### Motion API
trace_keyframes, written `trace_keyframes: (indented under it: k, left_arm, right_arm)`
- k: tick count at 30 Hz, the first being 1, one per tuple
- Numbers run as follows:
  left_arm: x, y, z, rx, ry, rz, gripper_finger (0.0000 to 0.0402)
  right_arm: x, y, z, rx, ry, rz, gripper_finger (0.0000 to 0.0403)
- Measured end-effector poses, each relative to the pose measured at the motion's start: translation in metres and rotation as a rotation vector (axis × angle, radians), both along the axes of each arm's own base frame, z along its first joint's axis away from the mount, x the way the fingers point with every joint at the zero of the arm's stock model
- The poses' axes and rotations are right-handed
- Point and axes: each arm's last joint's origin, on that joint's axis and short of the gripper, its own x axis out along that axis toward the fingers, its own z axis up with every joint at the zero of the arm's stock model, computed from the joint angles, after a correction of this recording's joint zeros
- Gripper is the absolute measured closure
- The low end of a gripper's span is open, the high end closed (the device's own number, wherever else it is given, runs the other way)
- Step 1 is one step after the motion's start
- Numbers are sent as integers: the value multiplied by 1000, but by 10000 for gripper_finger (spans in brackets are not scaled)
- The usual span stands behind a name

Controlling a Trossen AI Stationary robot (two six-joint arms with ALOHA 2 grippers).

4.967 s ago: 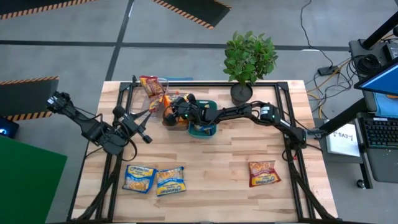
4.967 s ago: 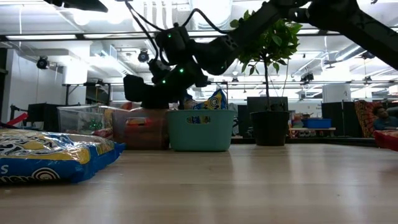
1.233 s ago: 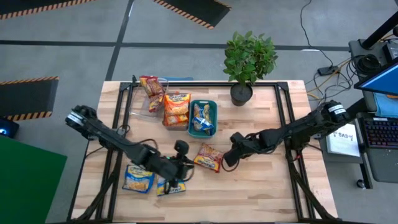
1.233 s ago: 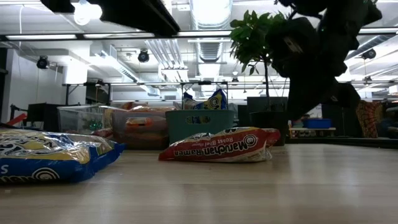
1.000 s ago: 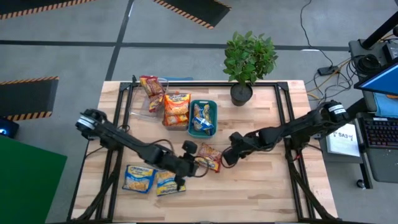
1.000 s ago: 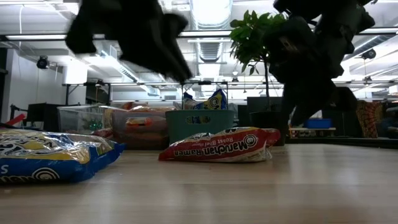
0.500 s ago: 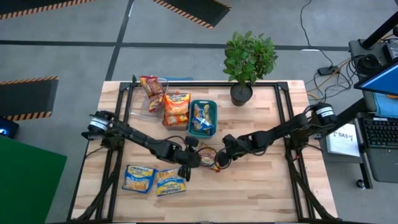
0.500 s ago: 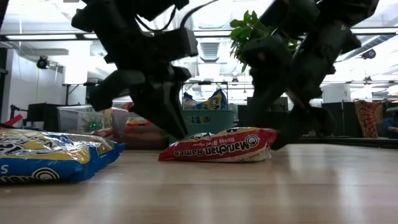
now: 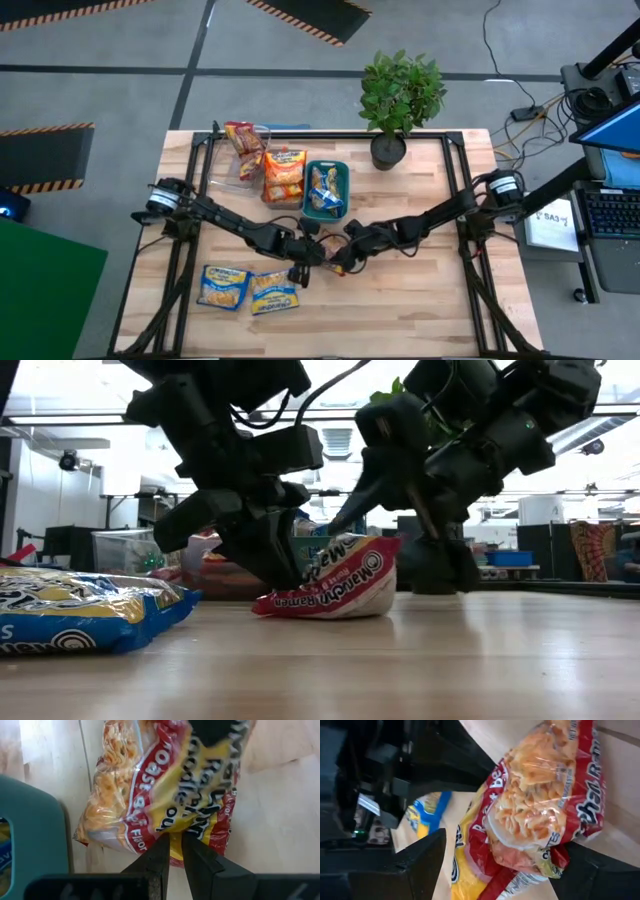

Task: Sort Maruchan noodles
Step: Put the red noodle pack into the transparent bin

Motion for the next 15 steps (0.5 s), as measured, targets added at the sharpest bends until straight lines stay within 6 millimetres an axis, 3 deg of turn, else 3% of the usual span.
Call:
trace_keyframes:
  k: [8,15]
  left_arm:
    - [1,0,0,-1,-5,0,364]
    - [1,0,1,-3,-11,0,364]
  right_arm:
    - [9,1,-6,23,-86,-26,130]
    - [9,1,-7,26,-85,-36,208]
